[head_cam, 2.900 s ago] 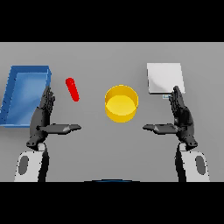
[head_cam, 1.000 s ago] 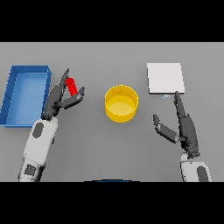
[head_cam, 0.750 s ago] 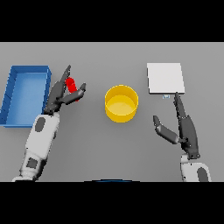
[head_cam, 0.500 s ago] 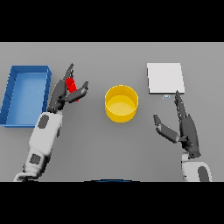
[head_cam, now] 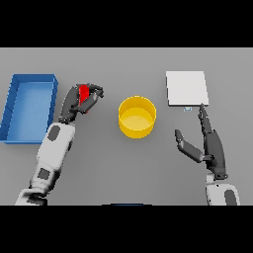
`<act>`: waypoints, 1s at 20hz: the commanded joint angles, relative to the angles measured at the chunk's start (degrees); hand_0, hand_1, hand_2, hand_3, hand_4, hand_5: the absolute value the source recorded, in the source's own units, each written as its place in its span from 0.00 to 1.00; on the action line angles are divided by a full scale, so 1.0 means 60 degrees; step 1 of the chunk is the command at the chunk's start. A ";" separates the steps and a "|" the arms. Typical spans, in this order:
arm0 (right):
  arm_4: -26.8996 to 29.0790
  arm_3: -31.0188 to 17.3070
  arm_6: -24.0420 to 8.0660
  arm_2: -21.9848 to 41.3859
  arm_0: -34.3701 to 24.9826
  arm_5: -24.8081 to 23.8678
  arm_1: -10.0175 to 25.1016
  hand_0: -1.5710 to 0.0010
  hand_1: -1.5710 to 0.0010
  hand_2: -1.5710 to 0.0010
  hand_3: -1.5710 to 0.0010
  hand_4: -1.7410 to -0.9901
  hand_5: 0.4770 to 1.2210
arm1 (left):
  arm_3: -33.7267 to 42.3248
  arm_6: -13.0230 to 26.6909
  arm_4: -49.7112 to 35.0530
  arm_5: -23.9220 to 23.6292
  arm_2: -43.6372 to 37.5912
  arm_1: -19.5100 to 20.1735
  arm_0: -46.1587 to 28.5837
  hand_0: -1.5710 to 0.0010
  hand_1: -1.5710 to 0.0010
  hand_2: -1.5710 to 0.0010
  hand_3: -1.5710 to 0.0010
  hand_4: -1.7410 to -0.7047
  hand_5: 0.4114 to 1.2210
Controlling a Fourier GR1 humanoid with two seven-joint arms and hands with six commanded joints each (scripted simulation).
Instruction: Pick up the red beaker and tilt it to pour out 1 green nut into yellow bowl. Pick up the yellow bowl and place it on the metallic measuring scale.
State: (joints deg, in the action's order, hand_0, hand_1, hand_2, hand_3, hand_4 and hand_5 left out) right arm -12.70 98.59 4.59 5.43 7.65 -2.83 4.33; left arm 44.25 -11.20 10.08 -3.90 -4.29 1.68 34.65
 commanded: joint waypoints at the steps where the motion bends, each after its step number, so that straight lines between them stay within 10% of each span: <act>1: -0.0021 0.0101 0.0078 0.0027 0.0023 -0.0008 0.0000 1.00 1.00 1.00 1.00 0.64 0.23 | 0.0053 -0.0012 0.0005 -0.0020 0.0005 -0.0098 -0.0058 0.15 0.15 0.14 0.19 0.21 0.91; 10: -0.0176 -0.0064 0.0095 0.0050 -0.0060 -0.0100 -0.0010 1.00 1.00 1.00 1.00 0.64 0.23 | 0.1219 -0.0070 -0.0655 -0.0513 -0.0004 -0.0084 -0.0227 0.02 0.02 0.02 0.03 0.04 0.87; 20: -0.0391 0.0035 0.0051 0.0134 0.0065 -0.0122 0.0047 1.00 1.00 1.00 1.00 0.65 0.27 | 0.3013 0.2333 0.1282 0.0008 0.2553 0.1094 0.0009 0.00 0.00 0.00 0.01 0.01 0.87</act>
State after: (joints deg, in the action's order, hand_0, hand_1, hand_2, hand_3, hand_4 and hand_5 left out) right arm -15.04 98.81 4.87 6.23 8.01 -3.57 4.61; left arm 62.33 2.72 17.64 -3.83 11.04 8.21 34.71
